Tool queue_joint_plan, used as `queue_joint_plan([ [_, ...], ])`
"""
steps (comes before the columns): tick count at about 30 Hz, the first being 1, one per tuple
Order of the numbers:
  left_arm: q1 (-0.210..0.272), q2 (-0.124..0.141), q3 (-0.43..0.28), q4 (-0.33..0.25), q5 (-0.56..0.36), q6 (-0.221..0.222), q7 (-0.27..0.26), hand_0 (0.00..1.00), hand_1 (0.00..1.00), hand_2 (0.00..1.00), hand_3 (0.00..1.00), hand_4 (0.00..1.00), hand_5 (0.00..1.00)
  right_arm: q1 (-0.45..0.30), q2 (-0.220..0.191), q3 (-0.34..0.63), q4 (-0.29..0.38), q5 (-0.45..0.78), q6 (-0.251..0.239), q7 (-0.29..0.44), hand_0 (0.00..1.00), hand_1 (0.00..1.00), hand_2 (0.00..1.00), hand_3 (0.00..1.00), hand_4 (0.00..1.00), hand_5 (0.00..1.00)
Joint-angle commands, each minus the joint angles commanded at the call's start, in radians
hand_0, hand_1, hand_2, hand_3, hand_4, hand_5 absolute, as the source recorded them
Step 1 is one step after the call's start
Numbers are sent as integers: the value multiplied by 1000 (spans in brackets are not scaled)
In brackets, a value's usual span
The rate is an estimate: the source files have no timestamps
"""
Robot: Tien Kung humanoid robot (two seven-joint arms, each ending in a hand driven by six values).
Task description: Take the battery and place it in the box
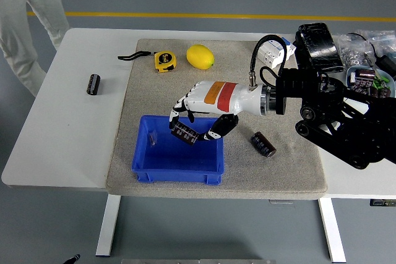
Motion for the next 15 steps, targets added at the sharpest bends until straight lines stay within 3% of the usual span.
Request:
queue_joint_plan([
  [1,0,0,-1,0,2,0,1,770,809,840,653,751,611,0,3,-4,-2,-3,0,-1,511,498,542,713,675,2],
  [2,0,0,-2,0,2,0,1,768,809,839,650,751,611,1,6,-9,-4,-3,0,-1,595,621,755,909,856,73],
  [7,0,0,-3,0,3,0,1,768,809,839,650,751,611,4,10,-17,-13,-9,3,-7,595,621,755,909,856,73],
  [8,0,0,-3,0,3,0,1,766,809,839,649,750,610,5,11,-17,-16,-10,4,-7,685,698,858,989,881,79],
  [13,1,0,-2,0,2,0,2,766,809,839,649,750,610,3,10,-17,-27,-16,17,-17,685,698,858,989,881,79],
  [14,1,0,-3,0,3,0,2,764,808,839,650,749,610,4,9,-16,-28,-18,21,-18,748,750,898,998,883,78],
  [15,1,0,-4,0,4,0,2,764,808,839,650,749,610,4,7,-16,-28,-20,24,-19,748,750,898,998,883,78],
])
